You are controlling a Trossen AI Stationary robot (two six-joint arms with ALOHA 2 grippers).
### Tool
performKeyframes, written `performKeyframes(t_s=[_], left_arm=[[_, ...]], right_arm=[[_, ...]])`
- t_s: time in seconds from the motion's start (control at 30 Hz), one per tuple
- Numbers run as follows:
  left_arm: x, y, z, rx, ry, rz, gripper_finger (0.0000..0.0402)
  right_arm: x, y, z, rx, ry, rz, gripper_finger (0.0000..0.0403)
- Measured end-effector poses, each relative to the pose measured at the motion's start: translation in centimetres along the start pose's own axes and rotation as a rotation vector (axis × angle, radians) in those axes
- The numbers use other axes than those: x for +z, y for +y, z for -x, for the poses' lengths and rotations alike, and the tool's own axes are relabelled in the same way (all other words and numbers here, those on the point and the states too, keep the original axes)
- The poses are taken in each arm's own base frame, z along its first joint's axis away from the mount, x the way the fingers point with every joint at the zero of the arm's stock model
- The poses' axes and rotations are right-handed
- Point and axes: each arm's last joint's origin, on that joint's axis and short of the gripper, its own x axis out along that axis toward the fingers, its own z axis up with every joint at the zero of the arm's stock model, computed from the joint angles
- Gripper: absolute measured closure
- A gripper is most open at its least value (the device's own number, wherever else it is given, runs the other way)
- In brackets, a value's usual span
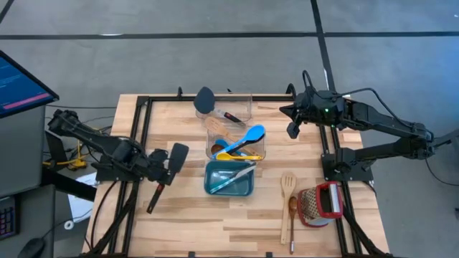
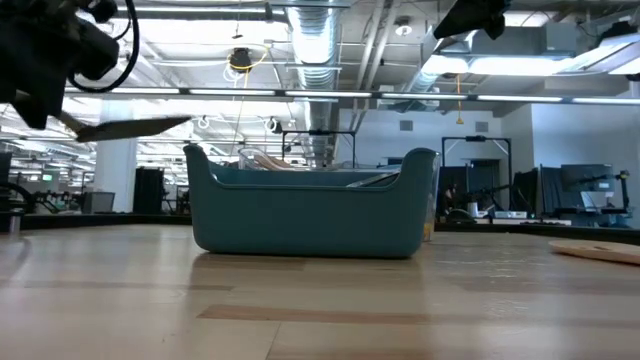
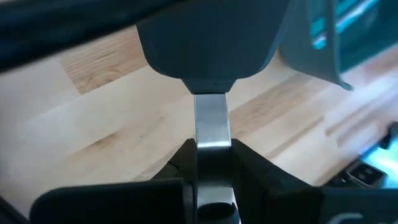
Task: Pick & Place Kitchen Items
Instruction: Put the turner spatula into the top transparent bin
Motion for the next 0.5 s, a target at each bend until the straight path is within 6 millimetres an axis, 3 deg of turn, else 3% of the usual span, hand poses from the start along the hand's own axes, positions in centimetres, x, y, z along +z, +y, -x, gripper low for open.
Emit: performKeyframes(t_s=[0.27, 0.5], left_arm=[[0.1, -0.5, 1.0, -0.139, -0.02, -0.098, 0.0361], [1.7, -2.2, 2.3, -0.337, -0.341, -0.211, 0.0361]], right_arm=[[0.3, 0.1, -0.2, 0.001, -0.029, -0.01, 0.0403], [0.9, 0.3, -0.7, 0.003, -0.077, -0.03, 0.0403]])
